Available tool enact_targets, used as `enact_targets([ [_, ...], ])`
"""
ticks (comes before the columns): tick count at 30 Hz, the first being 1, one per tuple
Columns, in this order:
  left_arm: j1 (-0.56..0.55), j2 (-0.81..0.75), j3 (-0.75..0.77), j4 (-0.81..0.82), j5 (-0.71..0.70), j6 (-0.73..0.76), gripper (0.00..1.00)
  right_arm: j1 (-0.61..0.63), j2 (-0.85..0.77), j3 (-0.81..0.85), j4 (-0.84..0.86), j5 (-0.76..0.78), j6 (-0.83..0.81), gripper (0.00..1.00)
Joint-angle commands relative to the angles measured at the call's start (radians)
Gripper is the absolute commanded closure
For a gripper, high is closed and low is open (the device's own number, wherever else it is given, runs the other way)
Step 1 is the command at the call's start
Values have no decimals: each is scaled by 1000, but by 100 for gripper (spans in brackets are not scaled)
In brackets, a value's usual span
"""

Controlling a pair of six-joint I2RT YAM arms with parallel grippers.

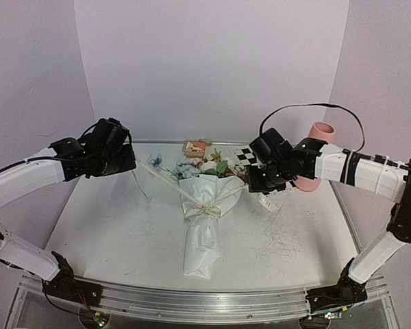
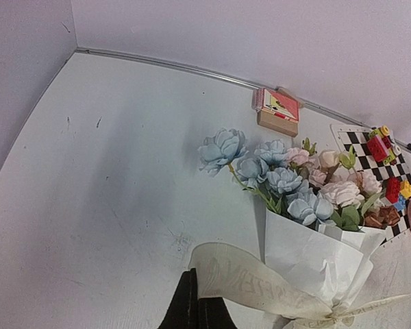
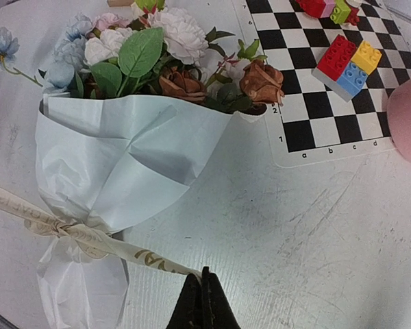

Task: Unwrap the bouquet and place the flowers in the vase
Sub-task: Untie the ribbon from the wrapping paper.

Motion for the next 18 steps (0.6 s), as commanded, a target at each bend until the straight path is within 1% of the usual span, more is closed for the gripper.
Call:
enact_targets([
  [1, 7, -49, 19, -5, -51, 50, 100, -5, -47, 34, -48, 38, -10, 100],
  [8, 7, -75, 23, -14, -71, 68, 100, -5, -76, 36, -79, 98, 12, 100],
  [18, 8, -89, 43, -19, -110, 108, 100, -5, -108, 73, -90, 139, -12, 100],
])
